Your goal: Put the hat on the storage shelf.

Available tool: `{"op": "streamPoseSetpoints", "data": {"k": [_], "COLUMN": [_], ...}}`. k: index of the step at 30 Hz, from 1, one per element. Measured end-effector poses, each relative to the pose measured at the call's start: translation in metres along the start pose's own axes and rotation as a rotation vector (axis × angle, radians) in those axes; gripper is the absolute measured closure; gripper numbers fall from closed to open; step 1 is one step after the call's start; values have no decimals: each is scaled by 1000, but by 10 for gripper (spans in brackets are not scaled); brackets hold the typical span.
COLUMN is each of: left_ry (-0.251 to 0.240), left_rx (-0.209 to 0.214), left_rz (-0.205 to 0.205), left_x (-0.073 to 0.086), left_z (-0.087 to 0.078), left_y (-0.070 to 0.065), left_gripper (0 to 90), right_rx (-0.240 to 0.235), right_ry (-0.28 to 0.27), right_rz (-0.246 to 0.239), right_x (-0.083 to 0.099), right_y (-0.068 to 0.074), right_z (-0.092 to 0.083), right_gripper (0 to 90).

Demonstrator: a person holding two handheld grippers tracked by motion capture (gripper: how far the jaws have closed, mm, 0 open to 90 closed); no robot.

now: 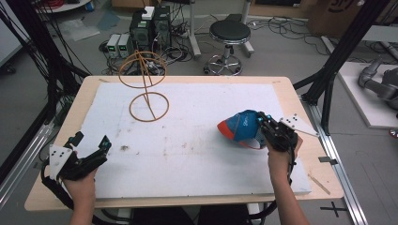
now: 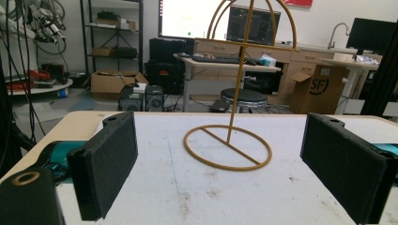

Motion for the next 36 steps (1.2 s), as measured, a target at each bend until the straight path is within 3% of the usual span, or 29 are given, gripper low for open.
{"op": "streamPoseSetpoints", "data": {"k": [10,36], "left_ry": [-2,-8], "left_rx": [1,17], "left_rz": [-1,6], "left_x": [0,-1], "left_z": [1,3], "left_y": [-1,-6], "left_gripper": [117,117], "right_rx": [2,-4], "right_ry": [-29,-125], "right_rz": [27,13], "right_x": [-22,-93], "right_y": [1,21], "right_z": [1,4], "right_gripper": [875,871]}}
Point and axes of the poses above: each handheld gripper's, and its own axes: z roughly forward along the jaws, x roughly out of its underside, y roughly to its left, the point moved 10 cm from there along z, roughly forward along the jaws, and after that the axes turned 13 degrees about x, right-handed, at the moved point
